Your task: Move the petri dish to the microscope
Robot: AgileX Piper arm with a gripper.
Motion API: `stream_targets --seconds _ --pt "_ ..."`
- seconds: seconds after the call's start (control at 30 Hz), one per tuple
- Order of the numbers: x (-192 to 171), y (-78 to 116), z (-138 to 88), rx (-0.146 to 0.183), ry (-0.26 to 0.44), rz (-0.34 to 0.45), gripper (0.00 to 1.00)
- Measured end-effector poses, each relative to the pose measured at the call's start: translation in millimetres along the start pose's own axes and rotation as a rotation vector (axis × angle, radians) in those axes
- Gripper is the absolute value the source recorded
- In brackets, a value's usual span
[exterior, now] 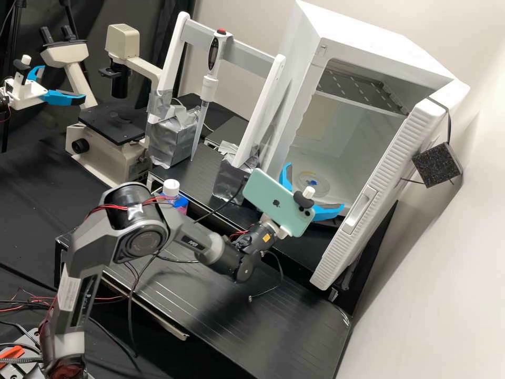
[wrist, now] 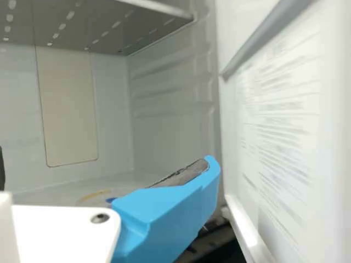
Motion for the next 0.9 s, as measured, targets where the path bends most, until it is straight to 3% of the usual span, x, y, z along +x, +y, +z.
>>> stream_targets --seconds 0.23,0.57,0.73,0.9 --pt "38.4 0.1 3.6 -0.055 0.053 -0.077 1.00" --pt "76.7 -14.9 4.3 -0.133 0.073 -0.158 1.00" --pt "89.5 -28.3 10.7 -0.155 0.056 -0.201 1.00" --pt "98.6 -40.8 19.4 -0.156 0.041 -0.225 1.00"
